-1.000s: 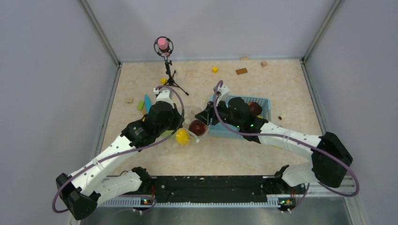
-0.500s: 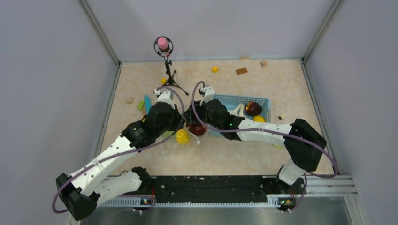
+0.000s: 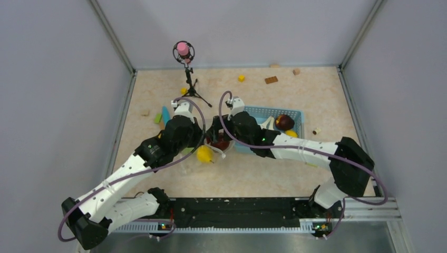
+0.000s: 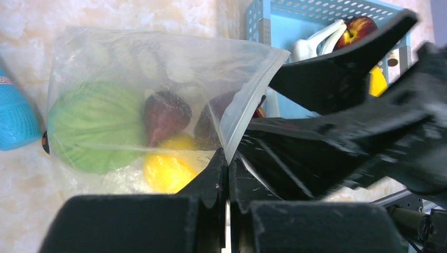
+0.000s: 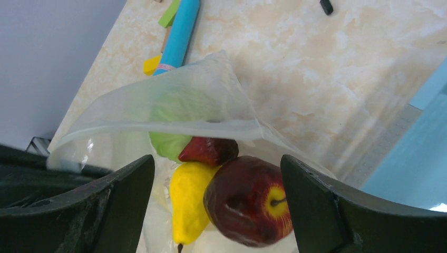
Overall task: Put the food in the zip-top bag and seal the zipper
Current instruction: Place the fake vegetable in the zipper food storage bag, then pick up the fake vegetable from the bin.
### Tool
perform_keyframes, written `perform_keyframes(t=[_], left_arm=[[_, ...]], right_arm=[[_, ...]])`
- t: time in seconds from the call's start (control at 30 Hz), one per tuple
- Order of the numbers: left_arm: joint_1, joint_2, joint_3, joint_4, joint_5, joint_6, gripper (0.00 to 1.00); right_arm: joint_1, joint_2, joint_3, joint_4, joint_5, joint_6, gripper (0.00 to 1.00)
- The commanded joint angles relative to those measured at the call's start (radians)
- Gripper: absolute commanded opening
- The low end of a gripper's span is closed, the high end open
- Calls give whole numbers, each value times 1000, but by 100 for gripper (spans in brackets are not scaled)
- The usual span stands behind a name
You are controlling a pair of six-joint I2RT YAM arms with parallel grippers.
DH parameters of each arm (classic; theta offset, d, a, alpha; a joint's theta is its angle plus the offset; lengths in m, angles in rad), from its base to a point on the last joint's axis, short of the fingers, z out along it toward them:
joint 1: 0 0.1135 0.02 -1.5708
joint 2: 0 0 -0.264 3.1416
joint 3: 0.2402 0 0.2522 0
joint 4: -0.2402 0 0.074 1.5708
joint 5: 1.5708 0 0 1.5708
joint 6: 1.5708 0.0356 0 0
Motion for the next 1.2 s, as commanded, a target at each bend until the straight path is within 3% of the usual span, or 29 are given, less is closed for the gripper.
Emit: perform_keyframes(t=[0.0,0.23,0.5,0.7,1.17], left_arm=[[-2,-24,2,45,-17,-5,0],[-2,-22,3,43,-19,-8,0],[-2,-24,3,42,-18,-6,0],[-2,-23,3,45,-12,-6,0],[-2,-29,-2,53,-9,7,0]], right_arm=[[12,-161,-47,-15,36,-19,88],[-53,-328,-151,-180,222,13,92],[-274,-378,-270,-221,234,40,92],[-378,-269,-234,-223,222,18,92],[-420,63,-50,-257,359,34,86]])
